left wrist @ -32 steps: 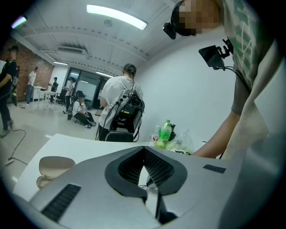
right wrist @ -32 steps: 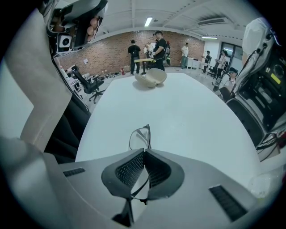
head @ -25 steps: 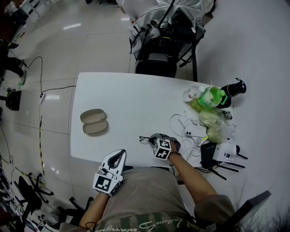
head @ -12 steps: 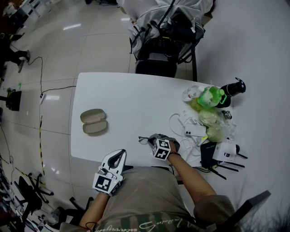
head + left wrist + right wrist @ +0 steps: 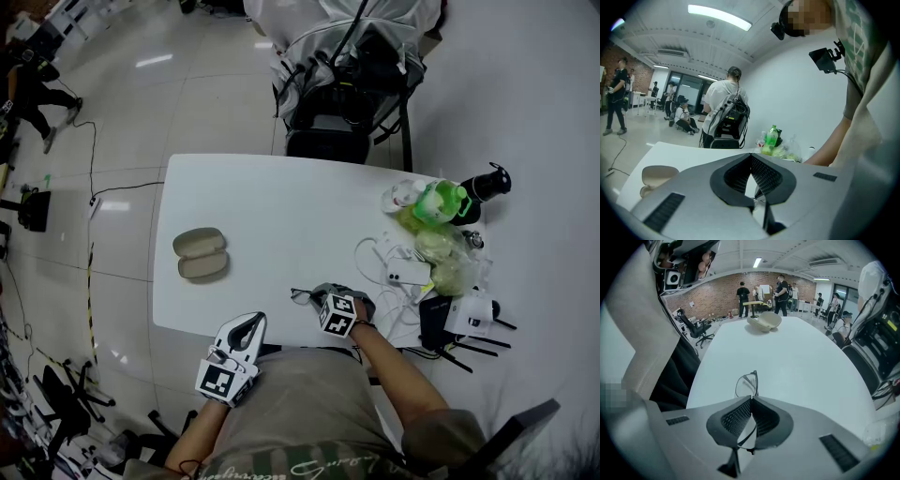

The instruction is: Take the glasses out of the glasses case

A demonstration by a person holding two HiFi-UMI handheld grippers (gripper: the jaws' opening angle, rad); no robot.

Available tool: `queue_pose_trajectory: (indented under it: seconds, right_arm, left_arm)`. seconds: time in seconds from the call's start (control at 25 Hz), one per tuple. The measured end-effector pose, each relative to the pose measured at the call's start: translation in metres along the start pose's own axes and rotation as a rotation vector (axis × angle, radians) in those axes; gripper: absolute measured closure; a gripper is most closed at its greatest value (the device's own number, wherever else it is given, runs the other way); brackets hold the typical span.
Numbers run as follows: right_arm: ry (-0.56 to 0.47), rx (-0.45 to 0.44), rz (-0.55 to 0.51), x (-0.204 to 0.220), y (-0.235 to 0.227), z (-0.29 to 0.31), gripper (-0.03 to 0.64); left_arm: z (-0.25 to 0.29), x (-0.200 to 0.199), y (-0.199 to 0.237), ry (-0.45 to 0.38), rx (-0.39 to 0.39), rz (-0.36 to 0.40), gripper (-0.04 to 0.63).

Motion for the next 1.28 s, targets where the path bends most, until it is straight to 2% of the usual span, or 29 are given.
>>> queue_pose_trajectory:
  seconds: [0.32,0.88,1.28]
  right_arm:
    - [-0.001,-0.004,0.005,0.007,0.008,0.001,0.597]
    - [0.028,-0.009,-0.026,0.009,0.029,-0.001,0.597]
    - [0.059,0.001,-0.017,0.016,0.051,-0.003,0.598]
  left_arm:
    - [-0.005,0.005,0.0,-0.008,-0.011,-0.009,0.588]
    - [-0.012,0.004,-0.005,-0.017,0.024,-0.003,0.588]
    - [-0.011,0.004,-0.009,-0.012,0.104,0.027,0.588]
Point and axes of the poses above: the fingertips, and each gripper's own axes: z forward along the fingers, y to its left, x out of its underside, the point moved 9 cm from there along -z, backward along the fingers, and after that the axes turned 3 degrees about y, right-handed, at the moved point
